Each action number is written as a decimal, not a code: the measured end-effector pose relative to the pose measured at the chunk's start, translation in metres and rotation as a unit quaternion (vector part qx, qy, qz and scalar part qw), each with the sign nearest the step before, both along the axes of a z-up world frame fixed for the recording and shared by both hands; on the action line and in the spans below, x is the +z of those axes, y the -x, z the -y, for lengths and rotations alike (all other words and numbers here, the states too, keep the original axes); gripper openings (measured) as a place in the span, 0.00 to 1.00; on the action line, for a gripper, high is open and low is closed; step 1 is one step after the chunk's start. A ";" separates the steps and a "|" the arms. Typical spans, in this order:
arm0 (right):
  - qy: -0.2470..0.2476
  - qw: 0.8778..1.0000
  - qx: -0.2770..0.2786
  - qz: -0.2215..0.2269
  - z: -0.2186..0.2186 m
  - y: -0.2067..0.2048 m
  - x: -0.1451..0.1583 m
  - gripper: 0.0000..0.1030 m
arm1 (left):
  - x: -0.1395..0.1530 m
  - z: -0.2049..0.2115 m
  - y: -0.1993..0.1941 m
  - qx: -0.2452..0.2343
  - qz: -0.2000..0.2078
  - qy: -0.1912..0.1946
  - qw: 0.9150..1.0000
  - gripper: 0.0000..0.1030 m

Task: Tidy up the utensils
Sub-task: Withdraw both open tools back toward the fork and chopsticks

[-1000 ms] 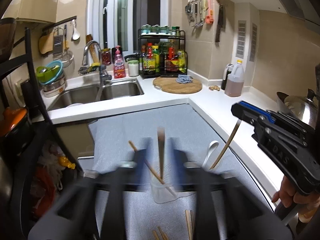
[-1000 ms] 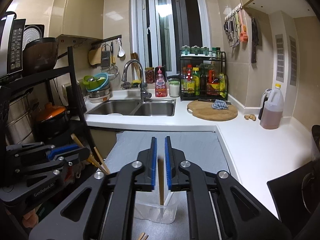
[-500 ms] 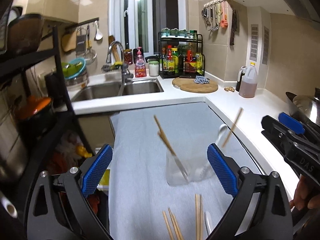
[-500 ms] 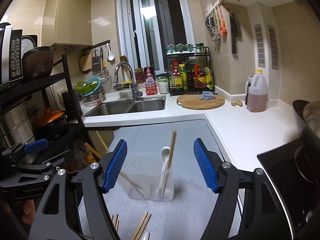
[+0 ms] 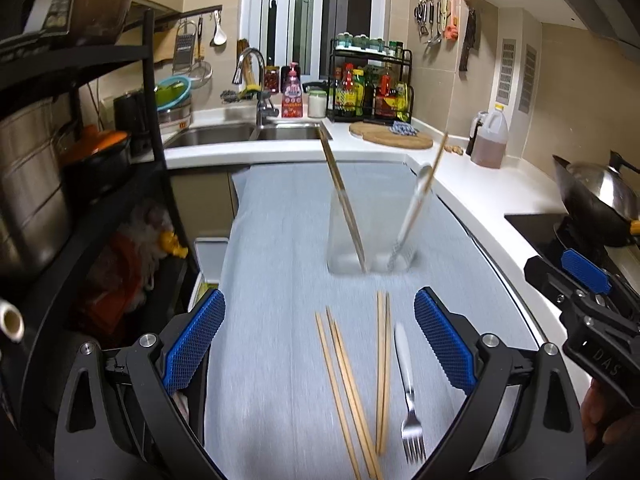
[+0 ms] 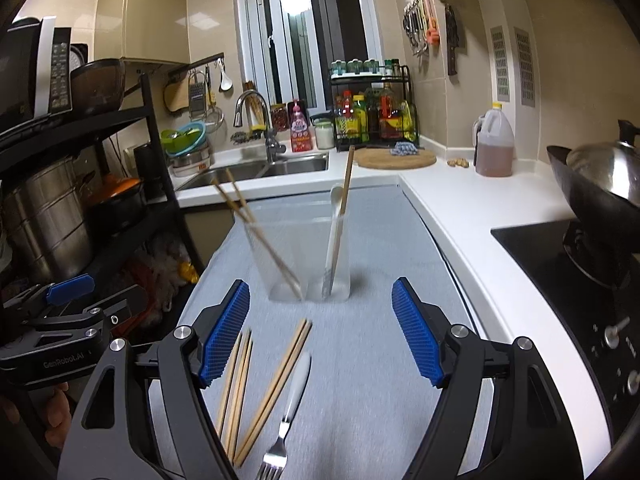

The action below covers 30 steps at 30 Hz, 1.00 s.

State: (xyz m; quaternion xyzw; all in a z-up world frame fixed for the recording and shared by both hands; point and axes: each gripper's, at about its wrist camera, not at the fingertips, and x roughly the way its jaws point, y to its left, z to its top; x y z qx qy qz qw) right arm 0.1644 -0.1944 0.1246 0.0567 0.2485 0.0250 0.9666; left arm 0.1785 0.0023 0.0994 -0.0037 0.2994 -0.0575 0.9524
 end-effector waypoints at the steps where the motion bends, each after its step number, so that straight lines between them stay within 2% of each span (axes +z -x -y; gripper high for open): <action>1: 0.000 1.000 0.000 -0.003 -0.001 0.006 -0.004 0.71 | -0.005 -0.001 0.008 0.001 -0.003 -0.003 1.000 0.90; 12: 0.008 0.999 0.003 -0.031 -0.008 0.069 -0.043 0.71 | -0.043 -0.015 0.063 0.009 -0.020 0.004 1.000 0.90; 21: 0.021 0.998 0.014 -0.055 -0.019 0.090 -0.077 0.71 | -0.074 -0.018 0.085 0.016 -0.036 0.013 0.999 0.90; 30: 0.024 0.997 0.016 -0.075 -0.023 0.093 -0.105 0.71 | -0.101 -0.015 0.092 0.015 -0.042 0.013 0.999 0.90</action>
